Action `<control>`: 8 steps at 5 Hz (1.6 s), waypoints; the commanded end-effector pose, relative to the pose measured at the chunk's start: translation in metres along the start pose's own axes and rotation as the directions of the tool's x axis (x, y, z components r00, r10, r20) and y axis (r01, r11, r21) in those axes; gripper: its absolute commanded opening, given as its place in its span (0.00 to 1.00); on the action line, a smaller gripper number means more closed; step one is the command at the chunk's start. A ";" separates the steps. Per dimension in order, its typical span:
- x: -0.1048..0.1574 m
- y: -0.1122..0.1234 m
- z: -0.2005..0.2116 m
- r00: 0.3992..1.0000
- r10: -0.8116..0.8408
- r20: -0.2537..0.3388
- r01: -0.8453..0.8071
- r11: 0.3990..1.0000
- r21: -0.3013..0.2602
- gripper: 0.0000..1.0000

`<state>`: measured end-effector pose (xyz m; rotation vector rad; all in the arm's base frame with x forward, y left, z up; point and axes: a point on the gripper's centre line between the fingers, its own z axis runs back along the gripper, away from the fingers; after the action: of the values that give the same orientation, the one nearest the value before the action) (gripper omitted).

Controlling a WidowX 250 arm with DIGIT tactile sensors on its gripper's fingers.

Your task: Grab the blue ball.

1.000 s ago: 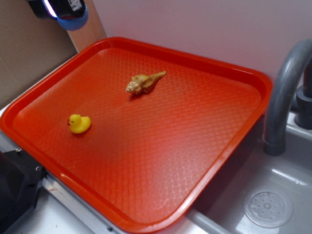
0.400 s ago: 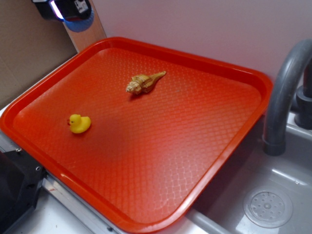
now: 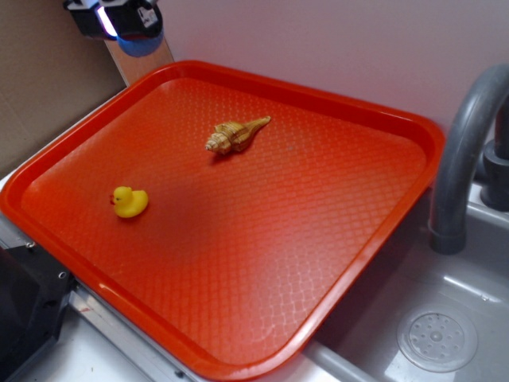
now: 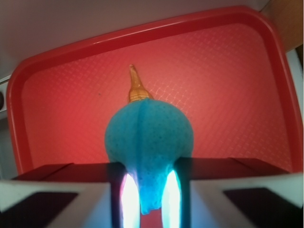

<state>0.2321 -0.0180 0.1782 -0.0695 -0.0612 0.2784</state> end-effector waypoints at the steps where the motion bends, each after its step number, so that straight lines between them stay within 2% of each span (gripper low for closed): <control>1: 0.001 -0.013 0.008 0.999 0.005 0.038 -0.006 1.000 0.008 0.00; 3: -0.004 -0.016 0.007 0.999 0.016 0.042 -0.017 0.999 0.030 0.00; 5: -0.008 -0.016 0.009 0.999 0.006 0.048 -0.007 1.000 0.022 0.00; 8: -0.018 -0.001 0.020 0.994 0.059 0.091 -0.059 0.998 0.006 0.00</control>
<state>0.2113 -0.0167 0.1857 -0.0462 -0.1111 0.3288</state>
